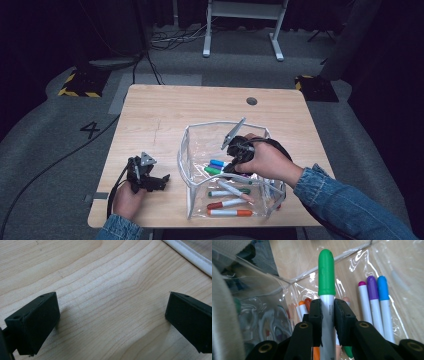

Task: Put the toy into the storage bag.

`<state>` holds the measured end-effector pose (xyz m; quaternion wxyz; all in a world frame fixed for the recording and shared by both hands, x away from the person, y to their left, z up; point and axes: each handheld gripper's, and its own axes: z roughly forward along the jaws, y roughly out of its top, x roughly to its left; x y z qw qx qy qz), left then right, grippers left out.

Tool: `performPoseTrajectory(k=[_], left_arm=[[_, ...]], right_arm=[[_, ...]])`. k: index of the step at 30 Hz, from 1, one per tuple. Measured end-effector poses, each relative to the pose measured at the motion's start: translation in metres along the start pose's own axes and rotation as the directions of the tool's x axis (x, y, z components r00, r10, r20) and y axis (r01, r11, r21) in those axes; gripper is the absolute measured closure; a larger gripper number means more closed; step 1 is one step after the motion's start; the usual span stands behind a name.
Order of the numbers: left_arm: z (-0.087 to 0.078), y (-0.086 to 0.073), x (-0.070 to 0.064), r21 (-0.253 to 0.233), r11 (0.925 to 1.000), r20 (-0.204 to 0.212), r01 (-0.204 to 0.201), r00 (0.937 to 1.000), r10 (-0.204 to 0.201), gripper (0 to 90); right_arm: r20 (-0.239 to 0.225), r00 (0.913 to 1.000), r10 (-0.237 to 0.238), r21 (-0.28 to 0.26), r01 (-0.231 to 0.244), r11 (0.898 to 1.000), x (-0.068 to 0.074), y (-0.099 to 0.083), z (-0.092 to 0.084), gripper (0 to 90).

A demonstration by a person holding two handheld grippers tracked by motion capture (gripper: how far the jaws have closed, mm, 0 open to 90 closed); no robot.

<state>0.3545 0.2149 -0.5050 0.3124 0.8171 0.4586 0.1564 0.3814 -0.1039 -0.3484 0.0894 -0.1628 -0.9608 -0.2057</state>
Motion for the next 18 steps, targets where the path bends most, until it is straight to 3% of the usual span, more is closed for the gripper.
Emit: performPoseTrajectory(k=[2,7,18], left_arm=[[0.000,0.000,0.000,0.000,1.0000,0.000,0.000,1.0000,0.000,0.0],[0.000,0.000,0.000,0.000,1.0000,-0.001,0.000,1.0000,0.000,0.0],[0.000,0.000,0.000,-0.001,1.0000,0.000,0.000,1.0000,0.000,0.0]], right_arm=[[-0.039,0.9991,0.017,0.013,-0.016,1.000,-0.003,-0.001,0.006,77.0],[-0.075,0.9966,0.034,0.064,-0.029,0.998,-0.008,-0.001,0.020,77.0],[-0.071,0.9963,0.048,0.170,-0.036,0.985,-0.015,-0.004,0.048,76.9]])
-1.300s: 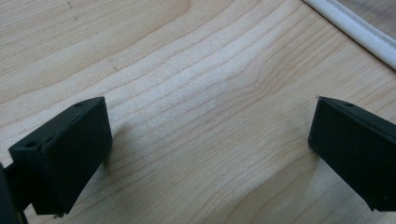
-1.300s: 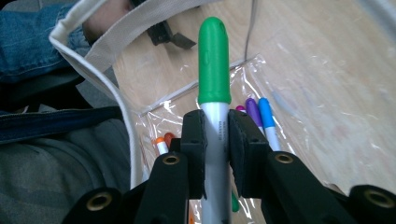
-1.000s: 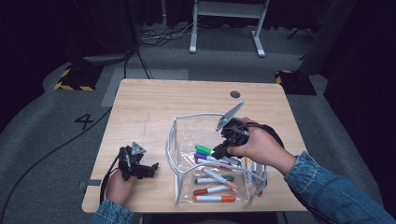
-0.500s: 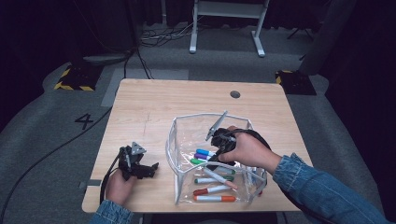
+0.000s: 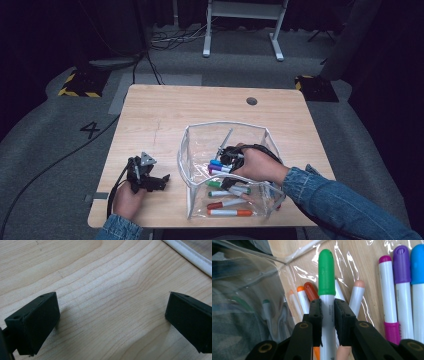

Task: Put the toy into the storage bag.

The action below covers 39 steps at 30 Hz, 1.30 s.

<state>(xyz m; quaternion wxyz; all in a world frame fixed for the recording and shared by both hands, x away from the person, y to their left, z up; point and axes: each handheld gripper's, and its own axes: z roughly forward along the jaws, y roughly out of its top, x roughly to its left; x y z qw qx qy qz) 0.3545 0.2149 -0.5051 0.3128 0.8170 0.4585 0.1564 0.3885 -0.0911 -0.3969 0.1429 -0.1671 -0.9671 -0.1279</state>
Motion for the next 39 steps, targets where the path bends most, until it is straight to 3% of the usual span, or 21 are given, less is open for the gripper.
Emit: performPoseTrajectory(k=[8,11,15,20,25,31,39], left_arm=[[0.000,0.000,0.000,0.000,1.0000,0.000,0.000,1.0000,0.000,0.0],[0.000,0.000,0.000,0.001,1.0000,0.000,0.000,1.0000,0.000,0.0],[0.000,0.000,0.000,0.000,1.0000,-0.001,0.000,1.0000,0.000,0.0],[0.000,0.000,0.000,0.000,1.0000,0.000,0.000,1.0000,0.000,0.0],[0.000,0.000,0.000,0.001,1.0000,0.000,0.000,1.0000,0.000,0.0],[0.000,0.000,0.000,0.001,1.0000,-0.001,0.000,1.0000,0.000,0.0],[0.000,0.000,0.000,0.001,1.0000,0.000,0.000,1.0000,0.000,0.0]], right_arm=[[0.020,0.9998,-0.010,0.049,0.009,0.999,-0.003,-0.001,0.009,76.4],[0.036,0.9992,-0.017,0.006,0.017,1.000,-0.005,-0.001,0.011,51.2],[0.096,0.9949,-0.031,-0.100,0.040,0.994,-0.003,0.002,-0.001,41.7],[0.151,0.9876,-0.043,-0.217,0.076,0.973,0.003,0.004,-0.025,41.5],[0.196,0.9797,-0.042,-0.299,0.101,0.949,0.014,0.001,-0.052,41.8],[0.253,0.9669,-0.035,-0.401,0.138,0.906,0.030,-0.011,-0.095,42.1],[0.281,0.9593,0.033,-0.480,0.111,0.871,0.038,-0.043,-0.133,43.0]])
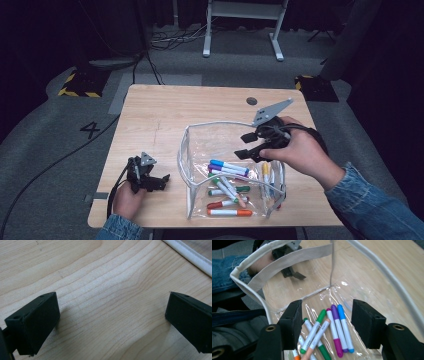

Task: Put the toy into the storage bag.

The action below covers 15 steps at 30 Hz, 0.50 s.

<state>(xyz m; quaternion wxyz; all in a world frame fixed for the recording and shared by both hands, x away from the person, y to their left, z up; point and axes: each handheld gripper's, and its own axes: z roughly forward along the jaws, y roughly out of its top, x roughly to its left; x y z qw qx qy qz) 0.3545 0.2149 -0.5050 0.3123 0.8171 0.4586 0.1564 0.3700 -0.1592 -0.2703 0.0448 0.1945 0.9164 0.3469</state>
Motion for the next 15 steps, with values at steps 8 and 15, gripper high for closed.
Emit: performPoseTrajectory(k=[8,15], left_arm=[[0.000,0.000,0.000,-0.001,1.0000,0.000,0.000,1.0000,0.000,0.0],[0.000,0.000,0.000,0.000,1.0000,0.000,0.000,1.0000,0.000,0.0]], right_arm=[[0.073,0.9928,0.095,-0.038,-0.093,0.995,-0.019,-0.032,-0.036,42.9],[0.130,0.9755,0.177,-0.080,-0.168,0.983,-0.034,-0.063,-0.062,42.8]])
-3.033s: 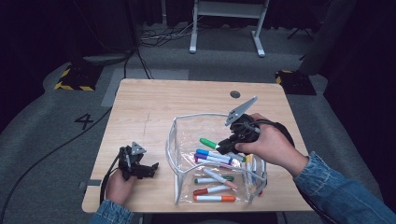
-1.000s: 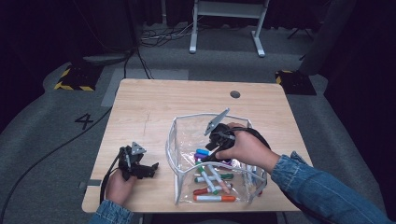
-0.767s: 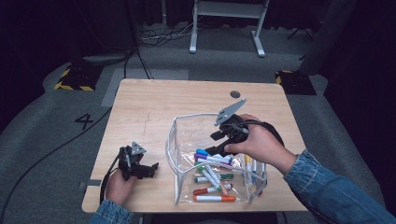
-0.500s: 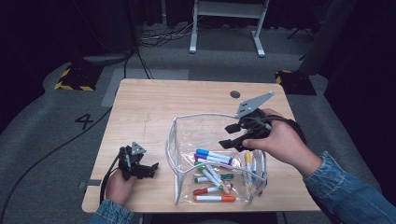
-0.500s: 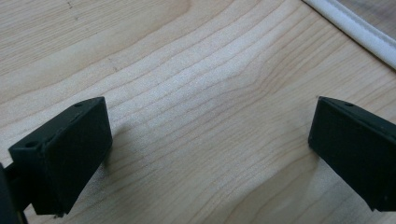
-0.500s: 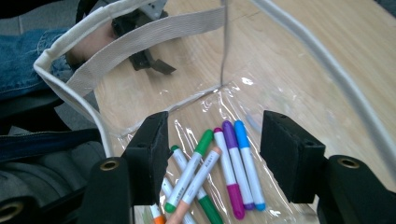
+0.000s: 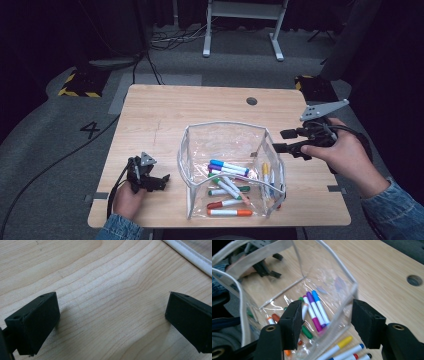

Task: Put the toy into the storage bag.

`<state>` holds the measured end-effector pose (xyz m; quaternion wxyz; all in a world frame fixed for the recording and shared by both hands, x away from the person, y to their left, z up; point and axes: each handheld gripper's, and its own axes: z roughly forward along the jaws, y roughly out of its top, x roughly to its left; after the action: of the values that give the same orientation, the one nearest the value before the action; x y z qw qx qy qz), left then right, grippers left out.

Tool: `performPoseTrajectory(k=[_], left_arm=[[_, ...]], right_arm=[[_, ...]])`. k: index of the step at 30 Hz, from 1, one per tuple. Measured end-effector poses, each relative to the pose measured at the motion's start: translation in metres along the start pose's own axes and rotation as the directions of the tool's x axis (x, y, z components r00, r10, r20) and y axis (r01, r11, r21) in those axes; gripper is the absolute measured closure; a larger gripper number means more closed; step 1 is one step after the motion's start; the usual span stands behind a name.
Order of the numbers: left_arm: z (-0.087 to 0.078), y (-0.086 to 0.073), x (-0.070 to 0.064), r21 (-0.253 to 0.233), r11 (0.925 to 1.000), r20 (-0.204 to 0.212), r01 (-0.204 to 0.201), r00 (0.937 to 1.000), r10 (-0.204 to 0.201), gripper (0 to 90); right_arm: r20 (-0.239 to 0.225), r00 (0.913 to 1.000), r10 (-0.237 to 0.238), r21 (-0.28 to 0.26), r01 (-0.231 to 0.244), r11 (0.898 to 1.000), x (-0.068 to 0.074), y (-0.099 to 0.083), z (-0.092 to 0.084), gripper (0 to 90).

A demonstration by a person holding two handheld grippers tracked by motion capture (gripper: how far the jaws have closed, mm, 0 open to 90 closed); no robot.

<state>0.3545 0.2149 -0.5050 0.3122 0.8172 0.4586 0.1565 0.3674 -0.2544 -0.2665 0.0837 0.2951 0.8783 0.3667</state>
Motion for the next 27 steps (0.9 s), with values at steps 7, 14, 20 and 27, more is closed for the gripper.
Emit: performPoseTrajectory(k=[7,14,20,27], left_arm=[[0.000,0.000,0.000,-0.001,1.0000,-0.001,0.002,1.0000,-0.002,0.0],[0.000,0.000,0.000,0.000,1.0000,-0.007,0.003,1.0000,-0.003,0.0],[0.000,0.000,0.000,0.000,1.0000,-0.007,-0.003,1.0000,0.003,0.0],[0.000,0.000,0.000,0.002,1.0000,-0.006,0.000,1.0000,0.000,0.0]], right_arm=[[0.067,0.9953,0.070,0.005,-0.070,0.998,-0.023,-0.028,-0.007,42.7],[0.103,0.9868,0.124,0.027,-0.128,0.991,-0.041,-0.056,0.003,43.0],[0.112,0.9803,0.163,0.053,-0.170,0.984,-0.051,-0.081,0.023,43.1],[0.115,0.9705,0.212,0.093,-0.223,0.970,-0.058,-0.114,0.054,43.4]])
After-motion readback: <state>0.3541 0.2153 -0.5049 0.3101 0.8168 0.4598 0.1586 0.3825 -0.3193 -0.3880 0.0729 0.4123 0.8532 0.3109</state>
